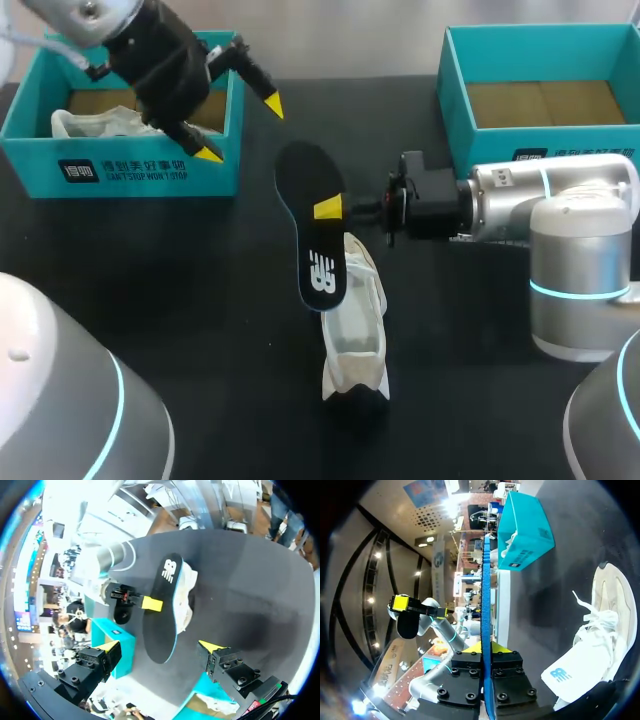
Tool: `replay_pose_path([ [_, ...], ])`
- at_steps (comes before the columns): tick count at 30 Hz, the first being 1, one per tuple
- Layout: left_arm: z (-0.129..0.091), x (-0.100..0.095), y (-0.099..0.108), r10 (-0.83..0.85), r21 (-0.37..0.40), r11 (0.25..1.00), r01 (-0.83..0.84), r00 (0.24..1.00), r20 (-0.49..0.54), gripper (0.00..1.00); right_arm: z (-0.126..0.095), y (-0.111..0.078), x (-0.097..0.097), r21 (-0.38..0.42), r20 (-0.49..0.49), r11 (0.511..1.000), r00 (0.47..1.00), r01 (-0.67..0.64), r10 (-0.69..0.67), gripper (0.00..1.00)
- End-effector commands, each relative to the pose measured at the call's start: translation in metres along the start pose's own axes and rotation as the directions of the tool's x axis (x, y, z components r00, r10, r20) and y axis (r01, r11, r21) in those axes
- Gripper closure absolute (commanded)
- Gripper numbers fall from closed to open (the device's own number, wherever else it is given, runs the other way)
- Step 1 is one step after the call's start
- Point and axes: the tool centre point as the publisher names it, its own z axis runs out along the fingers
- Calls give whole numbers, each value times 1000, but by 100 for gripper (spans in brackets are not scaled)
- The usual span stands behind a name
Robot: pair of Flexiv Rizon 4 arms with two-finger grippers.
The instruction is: Take the shoe out of the shoebox, open the shoe tongue, remove and reinsert the insole, then place the shoe into the shoebox
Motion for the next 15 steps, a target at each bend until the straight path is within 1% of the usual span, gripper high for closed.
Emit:
replay_pose_path([
  [1,1,7,-3,4,-7,1000,-1,909,416,0,2,-1,0,-3,2,1000,1000,0,0,100],
  [4,4,17,-3,2,12,1000,-9,860,510,0,2,-1,0,-3,2,1000,1000,0,0,100],
  [8,6,30,-2,43,-33,999,-29,785,618,0,2,-1,0,-3,2,1000,1000,0,0,100],
  [9,6,34,-3,57,-51,998,-30,749,660,0,2,-1,0,-3,2,1000,1000,0,0,100],
  [10,6,39,-4,72,-41,997,-61,697,713,0,2,-1,0,-3,2,1000,1000,0,0,100],
  [12,7,49,-4,70,-5,995,-104,629,774,0,2,-1,0,-3,2,1000,1000,0,0,100],
  [15,7,49,-4,70,-5,995,-104,629,774,0,2,-1,0,-3,2,1000,1000,0,0,100],
])
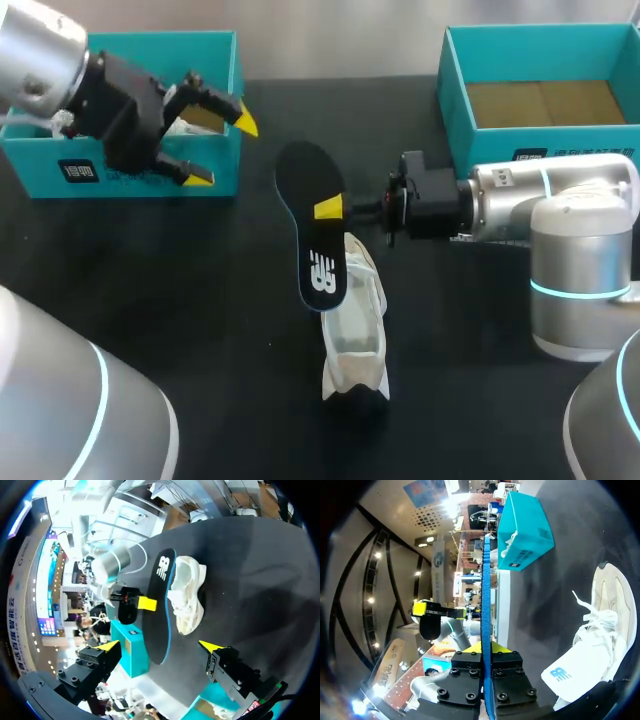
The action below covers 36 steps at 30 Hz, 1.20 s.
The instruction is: Take the shoe out of the shoebox, open the shoe tongue, remove and reinsert the insole, then place the shoe into the shoebox
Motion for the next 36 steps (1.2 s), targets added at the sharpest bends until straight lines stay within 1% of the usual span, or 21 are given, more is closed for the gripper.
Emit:
replay_pose_path([
  [1,-4,10,-6,20,10,999,-32,800,599,0,2,-1,0,-3,1,1000,1000,0,0,100],
  [10,-4,10,-6,20,10,999,-32,800,599,0,2,-1,0,-3,1,1000,1000,0,0,100],
  [11,5,13,-8,17,25,999,-41,793,609,0,2,-1,0,-3,1,1000,1000,0,0,100],
  [12,13,15,-11,34,-2,999,-42,790,612,0,2,-1,0,-3,1,1000,1000,0,0,100],
  [13,18,17,-12,30,-2,999,-36,791,611,0,2,-1,0,-3,1,1000,1000,0,0,100],
  [14,22,18,-13,34,-5,999,-39,776,630,0,2,-1,0,-3,1,1000,1000,0,0,100],
  [17,29,21,-13,32,-15,999,-29,765,644,0,2,-1,0,-3,1,1000,1000,0,0,100],
  [24,49,26,-14,1,12,1000,-13,723,691,0,2,-1,0,-3,1,1000,1000,0,0,100],
  [28,64,25,-14,-1,7,1000,-5,717,698,0,2,-1,0,-3,1,1000,1000,0,0,100],
  [31,70,21,-15,14,-9,1000,-11,710,704,0,2,-1,0,-3,1,1000,1000,0,0,100],
  [36,80,13,-16,58,-47,998,-35,722,690,0,2,-1,0,-3,1,1000,1000,0,0,100],
])
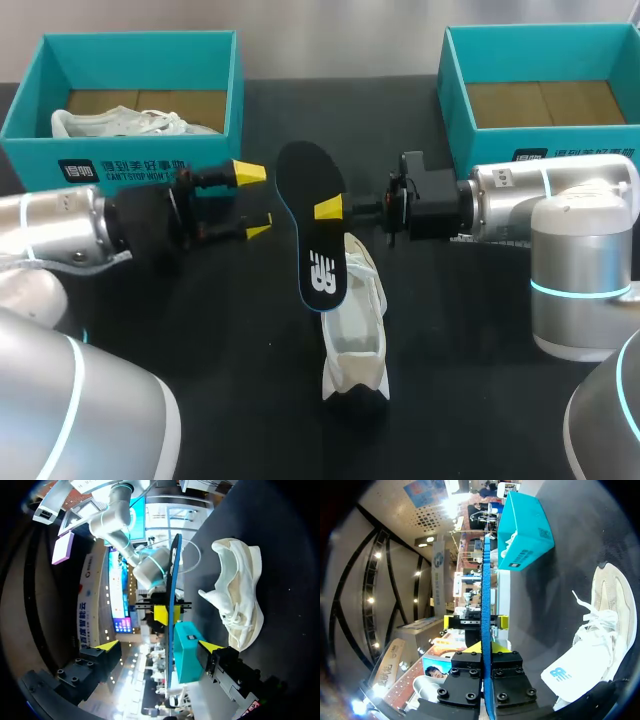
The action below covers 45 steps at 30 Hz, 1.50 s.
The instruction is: Take the shoe out of the shoebox, open the shoe tongue, remove and reinsert the insole, then place the shoe into the shoebox
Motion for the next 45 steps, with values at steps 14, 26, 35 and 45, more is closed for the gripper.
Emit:
replay_pose_path([
  [14,42,7,5,58,-37,998,-59,998,-31,32,2,0,0,-2,2,1000,1000,-1,1,100],
  [26,57,12,7,88,-37,995,-91,994,-67,57,2,0,0,-2,2,1000,1000,-1,1,100],
  [35,61,13,8,98,-47,994,-102,992,-73,66,2,0,0,-2,2,1000,1000,-1,1,100],
  [45,64,13,6,110,-42,993,-113,991,-75,91,2,0,0,-2,2,1000,1000,-1,1,100],
])
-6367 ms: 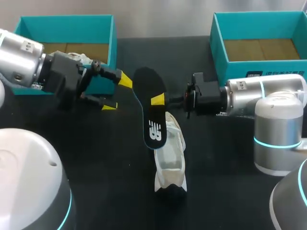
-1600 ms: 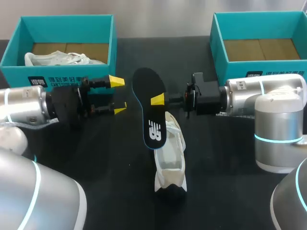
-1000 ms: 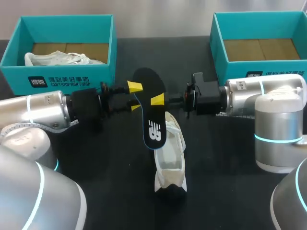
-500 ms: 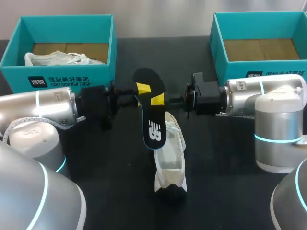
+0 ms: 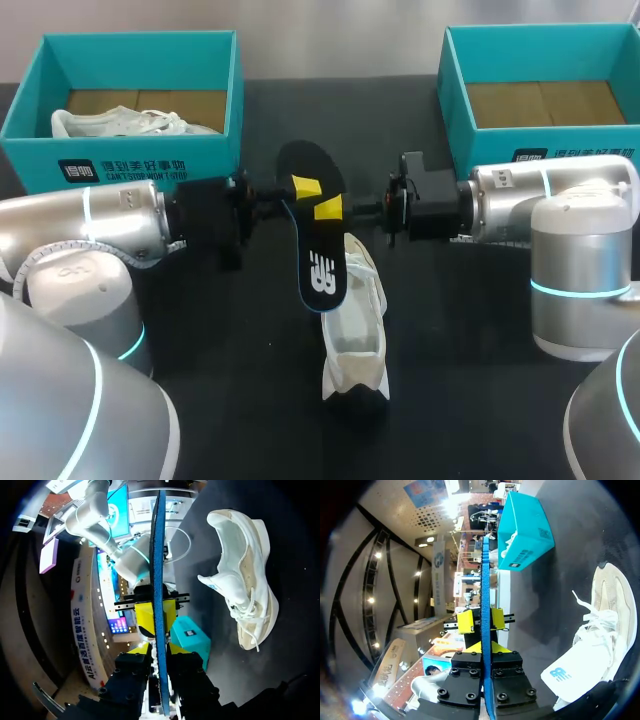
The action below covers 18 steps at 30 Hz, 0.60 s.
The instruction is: Take the shoe out of the shoebox, open the shoe tongue, remove and reinsert the insole, then place the shoe into the shoebox
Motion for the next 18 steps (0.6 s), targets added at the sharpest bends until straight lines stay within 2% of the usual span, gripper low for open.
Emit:
replay_pose_path([
  [1,1,0,-1,1,-6,1000,-1,1000,2,95,2,0,0,-1,4,1000,1000,-1,1,100],
  [2,2,0,0,1,-6,1000,-1,1000,2,100,2,0,0,-1,4,1000,1000,-1,1,100],
  [14,5,1,-2,7,9,1000,-7,1000,4,100,2,0,0,-1,4,1000,1000,-1,1,100],
  [15,5,1,-2,6,11,1000,-6,1000,3,100,1,0,1,0,7,1000,1000,-1,1,97],
  [16,3,1,-3,0,17,1000,0,1000,0,100,0,-1,2,7,10,1000,1000,2,-2,67],
  [17,2,1,-3,-12,31,999,12,1000,-1,100,-2,-1,3,8,13,1000,1000,8,-8,0],
  [18,0,1,-4,-21,41,999,21,1000,-3,100,-4,-2,5,6,18,1000,1000,13,-13,0],
])
